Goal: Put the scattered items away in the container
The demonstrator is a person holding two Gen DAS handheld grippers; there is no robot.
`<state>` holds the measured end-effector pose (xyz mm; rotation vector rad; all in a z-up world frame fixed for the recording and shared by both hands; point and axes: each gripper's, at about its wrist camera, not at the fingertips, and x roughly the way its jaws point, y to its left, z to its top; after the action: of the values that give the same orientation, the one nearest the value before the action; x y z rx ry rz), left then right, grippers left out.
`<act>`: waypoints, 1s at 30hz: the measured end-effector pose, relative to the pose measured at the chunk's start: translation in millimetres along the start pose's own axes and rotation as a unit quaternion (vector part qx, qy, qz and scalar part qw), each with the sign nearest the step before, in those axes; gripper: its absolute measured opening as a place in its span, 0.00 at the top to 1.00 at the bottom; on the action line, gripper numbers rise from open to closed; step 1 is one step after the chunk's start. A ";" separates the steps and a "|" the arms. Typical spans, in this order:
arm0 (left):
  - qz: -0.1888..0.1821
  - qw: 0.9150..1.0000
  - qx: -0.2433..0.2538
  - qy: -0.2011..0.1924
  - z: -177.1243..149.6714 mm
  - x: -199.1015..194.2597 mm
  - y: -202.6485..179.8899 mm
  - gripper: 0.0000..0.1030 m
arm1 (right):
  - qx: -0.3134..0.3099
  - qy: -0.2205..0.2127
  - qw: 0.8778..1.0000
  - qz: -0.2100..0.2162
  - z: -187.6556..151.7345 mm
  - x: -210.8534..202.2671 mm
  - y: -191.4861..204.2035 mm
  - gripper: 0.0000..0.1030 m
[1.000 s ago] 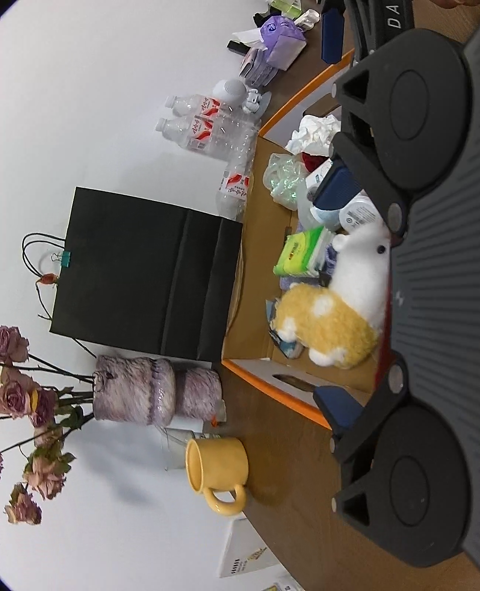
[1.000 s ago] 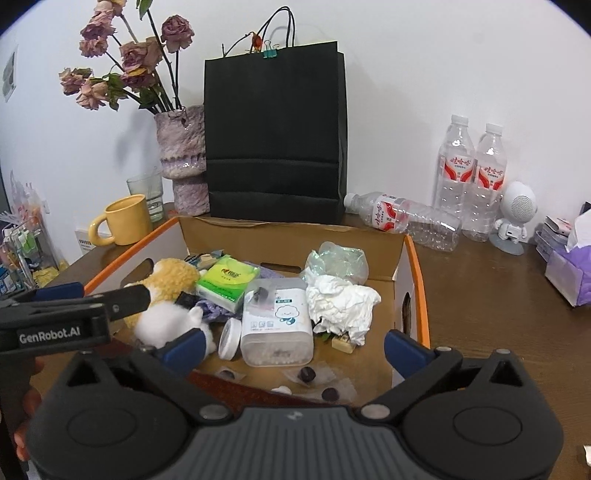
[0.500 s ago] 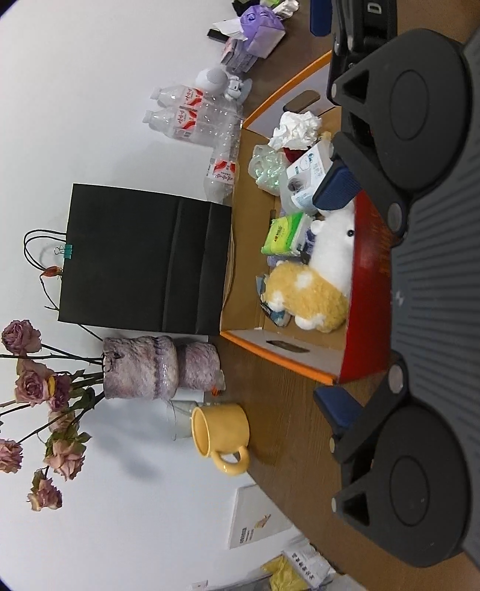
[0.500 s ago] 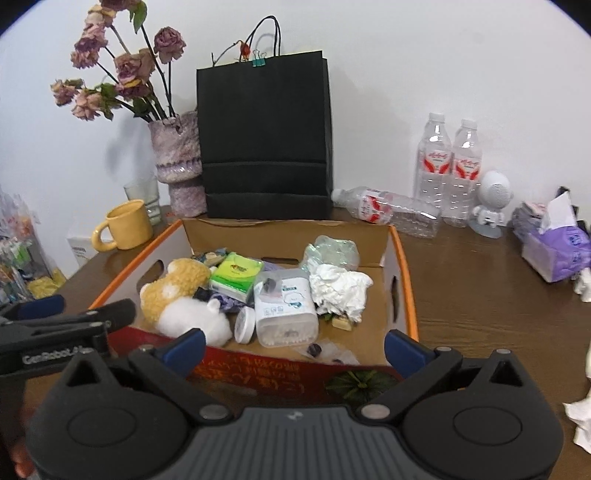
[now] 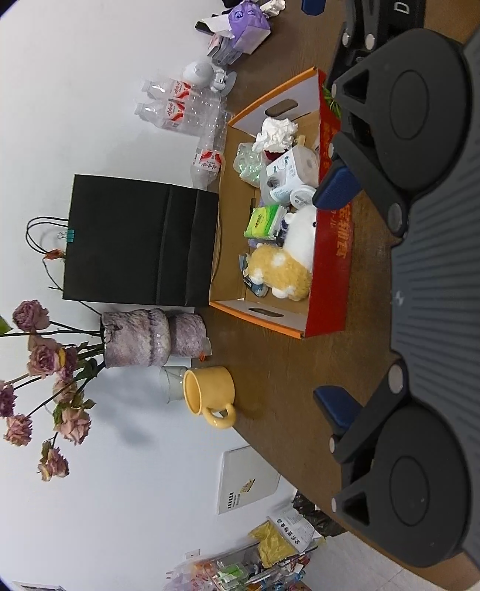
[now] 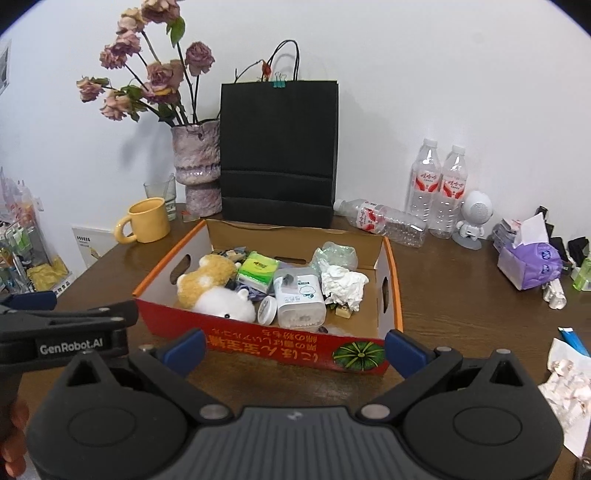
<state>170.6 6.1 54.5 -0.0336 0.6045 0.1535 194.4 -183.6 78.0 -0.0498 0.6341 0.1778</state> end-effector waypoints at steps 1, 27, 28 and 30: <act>0.001 1.000 0.002 0.000 -0.8 -5.7 -0.1 0.00 | 0.002 0.000 1.000 -0.002 0.3 -5.3 0.8 0.00; -0.016 0.999 0.005 0.028 -13.5 -50.6 4.5 0.00 | 0.025 0.011 1.000 0.002 -11.6 -52.5 6.0 0.00; -0.016 0.999 0.006 0.028 -13.8 -50.8 4.2 0.00 | 0.026 0.012 1.000 0.002 -11.8 -52.2 5.7 0.00; -0.016 0.999 0.006 0.030 -13.9 -50.5 3.5 0.00 | 0.026 0.013 1.000 0.001 -12.2 -51.6 5.5 0.00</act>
<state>121.3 1.7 71.9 -0.0364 0.6640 0.1181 145.4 -187.2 98.8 -0.0007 0.6647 0.1630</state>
